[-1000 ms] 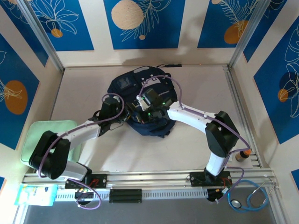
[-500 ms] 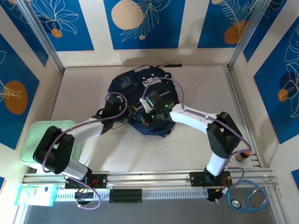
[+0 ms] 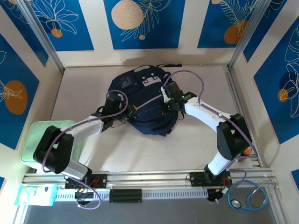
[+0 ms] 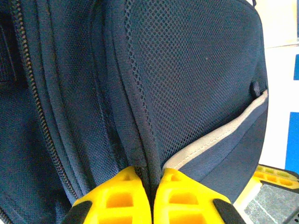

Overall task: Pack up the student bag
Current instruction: Zip the student bag at the center of the table.

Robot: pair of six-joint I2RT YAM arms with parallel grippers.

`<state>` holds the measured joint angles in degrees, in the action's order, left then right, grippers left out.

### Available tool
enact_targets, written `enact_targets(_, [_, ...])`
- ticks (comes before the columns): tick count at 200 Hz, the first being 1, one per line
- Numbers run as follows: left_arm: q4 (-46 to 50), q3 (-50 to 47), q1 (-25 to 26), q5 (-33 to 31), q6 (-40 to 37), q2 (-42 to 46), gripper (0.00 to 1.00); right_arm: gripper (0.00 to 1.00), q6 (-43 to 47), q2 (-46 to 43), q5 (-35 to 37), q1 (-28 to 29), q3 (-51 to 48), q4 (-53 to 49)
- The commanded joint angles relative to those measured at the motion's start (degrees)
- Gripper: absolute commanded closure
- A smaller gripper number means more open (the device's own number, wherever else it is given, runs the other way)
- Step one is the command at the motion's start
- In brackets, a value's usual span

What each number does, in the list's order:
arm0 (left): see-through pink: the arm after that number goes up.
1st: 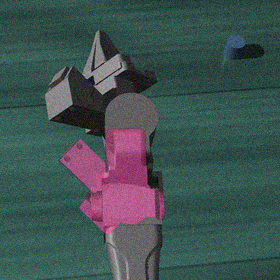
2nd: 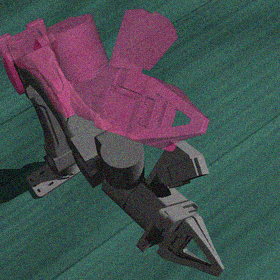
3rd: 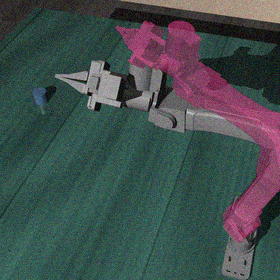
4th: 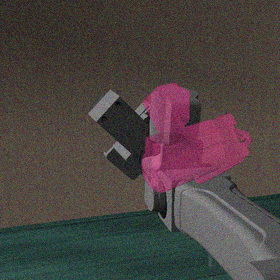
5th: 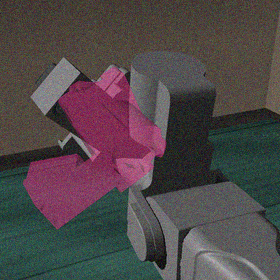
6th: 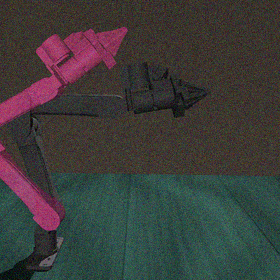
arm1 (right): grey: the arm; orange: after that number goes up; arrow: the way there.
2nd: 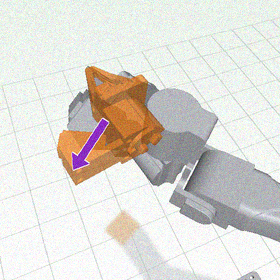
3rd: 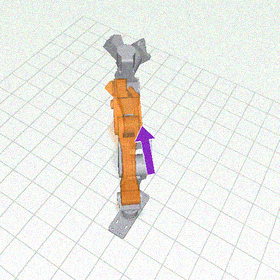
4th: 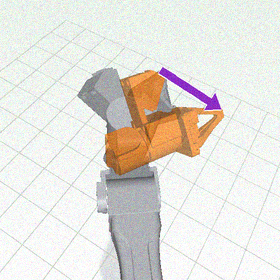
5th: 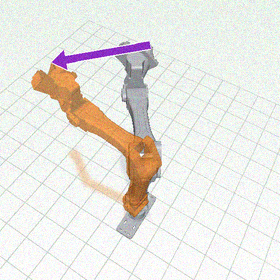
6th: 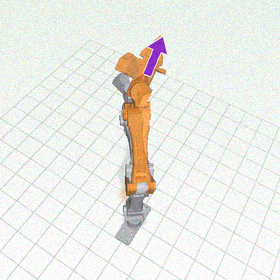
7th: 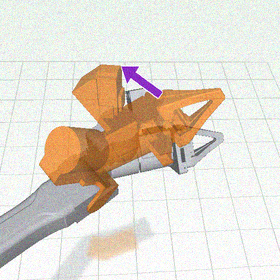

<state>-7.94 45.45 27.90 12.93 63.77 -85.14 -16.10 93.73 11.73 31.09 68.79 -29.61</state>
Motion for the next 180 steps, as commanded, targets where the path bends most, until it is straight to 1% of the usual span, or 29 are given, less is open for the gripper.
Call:
enact_targets(1, [7.8, 1.6, -2.6, -0.1, -7.4, -0.1, 0.91, 1.00, 0.2, -0.7, -1.7, 2.4, 2.1, -0.5])
enact_targets(5, [8.6, 1.3, -3.1, -0.3, -8.0, 0.3, 0.88, 1.00, 0.6, -0.4, -2.0, 3.4, 2.4, -0.4])
enact_targets(22, [11.7, -0.6, -5.6, -1.3, -9.7, 2.9, 0.70, 1.00, 1.5, 1.2, -2.2, 6.6, 4.4, -0.4])
enact_targets(28, [12.9, -1.2, -6.4, -1.9, -10.2, 4.3, 0.65, 1.00, 1.5, 2.1, -2.4, 7.8, 5.7, -0.6])
enact_targets(46, [17.0, -2.5, -8.6, -4.1, -11.7, 9.1, 0.58, 1.00, 1.7, 4.4, -4.3, 10.4, 9.0, -0.5])
enact_targets(60, [20.4, -3.1, -9.9, -6.0, -12.2, 12.8, 0.49, 1.00, 1.7, 6.5, -5.7, 12.4, 12.0, -0.3])
enact_targets(69, [22.5, -3.3, -10.4, -7.5, -12.2, 15.3, 0.45, 1.00, 1.8, 8.0, -6.5, 13.6, 14.0, -0.4])
enact_targets(92, [26.6, -4.3, -10.6, -11.6, -10.9, 20.9, 0.41, 1.00, 2.3, 11.2, -7.1, 16.3, 18.7, -1.0])
enact_targets(107, [25.5, -5.7, -10.6, -12.0, -9.3, 23.8, 0.41, 1.00, 2.5, 12.5, -7.6, 17.6, 20.5, -1.2])
enact_targets(121, [21.4, -7.3, -10.5, -9.6, -6.9, 25.0, 0.41, 1.00, 2.5, 13.3, -8.5, 18.4, 21.6, -1.2])
enact_targets(136, [16.6, -8.3, -10.5, -6.2, -4.2, 24.3, 0.41, 1.00, 2.3, 13.9, -9.3, 18.9, 22.2, -1.3])
enact_targets(157, [9.7, -8.7, -10.4, -1.9, -0.8, 21.3, 0.41, 1.00, 2.1, 14.0, -9.7, 19.4, 22.2, -1.3])
enact_targets(168, [5.4, -8.6, -10.3, -0.1, -0.3, 19.2, 0.41, 1.00, 1.8, 14.0, -9.9, 19.4, 22.0, -1.2])
enact_targets(180, [2.5, -8.4, -9.8, 0.3, 0.2, 17.3, 0.41, 1.00, 1.7, 13.8, -10.5, 19.6, 21.7, -1.2])
